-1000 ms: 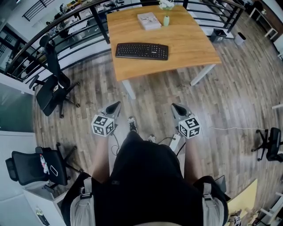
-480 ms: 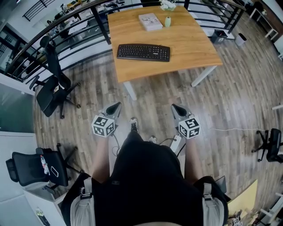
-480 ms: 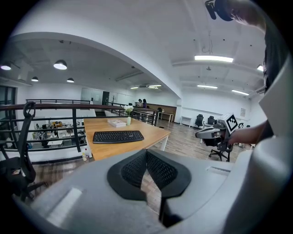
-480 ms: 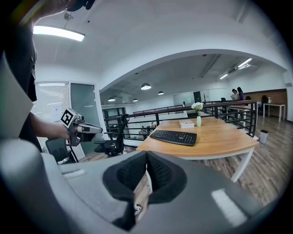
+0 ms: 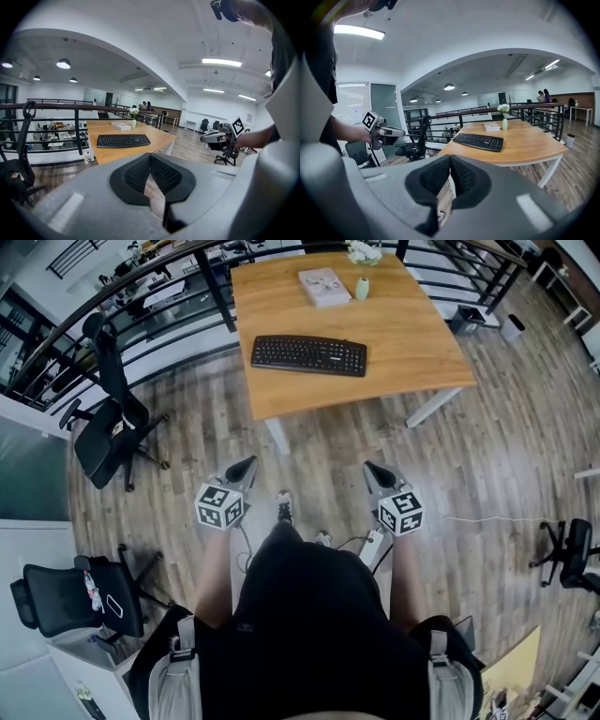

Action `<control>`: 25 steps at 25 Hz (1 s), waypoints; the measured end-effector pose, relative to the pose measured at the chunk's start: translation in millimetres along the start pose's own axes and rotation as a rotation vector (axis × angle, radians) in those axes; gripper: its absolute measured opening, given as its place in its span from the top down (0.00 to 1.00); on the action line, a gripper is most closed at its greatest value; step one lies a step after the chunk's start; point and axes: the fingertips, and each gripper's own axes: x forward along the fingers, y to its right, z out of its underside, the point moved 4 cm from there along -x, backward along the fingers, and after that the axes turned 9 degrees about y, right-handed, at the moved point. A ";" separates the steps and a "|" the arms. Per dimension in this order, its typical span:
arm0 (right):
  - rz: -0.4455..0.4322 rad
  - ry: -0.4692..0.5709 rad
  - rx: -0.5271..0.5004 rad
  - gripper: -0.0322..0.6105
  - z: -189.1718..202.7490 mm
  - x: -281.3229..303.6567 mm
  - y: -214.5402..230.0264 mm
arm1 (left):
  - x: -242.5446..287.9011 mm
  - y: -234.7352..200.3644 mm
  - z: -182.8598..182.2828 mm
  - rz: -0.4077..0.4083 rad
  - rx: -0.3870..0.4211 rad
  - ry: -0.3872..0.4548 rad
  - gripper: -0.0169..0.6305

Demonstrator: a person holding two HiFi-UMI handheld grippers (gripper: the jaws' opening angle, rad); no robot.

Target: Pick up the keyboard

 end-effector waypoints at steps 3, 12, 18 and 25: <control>0.000 -0.006 -0.001 0.95 -5.1 13.8 2.4 | 6.1 -11.6 -5.0 0.003 -0.001 0.001 0.96; -0.007 -0.014 -0.018 0.95 -19.5 57.4 1.6 | 17.9 -54.7 -12.2 -0.004 -0.019 0.004 0.96; 0.021 -0.020 -0.022 0.95 -30.0 83.0 8.0 | 35.0 -84.6 -25.3 0.013 -0.024 0.023 0.96; 0.052 -0.037 -0.018 0.95 -35.1 111.5 13.8 | 56.0 -116.4 -26.3 0.038 -0.038 0.019 0.96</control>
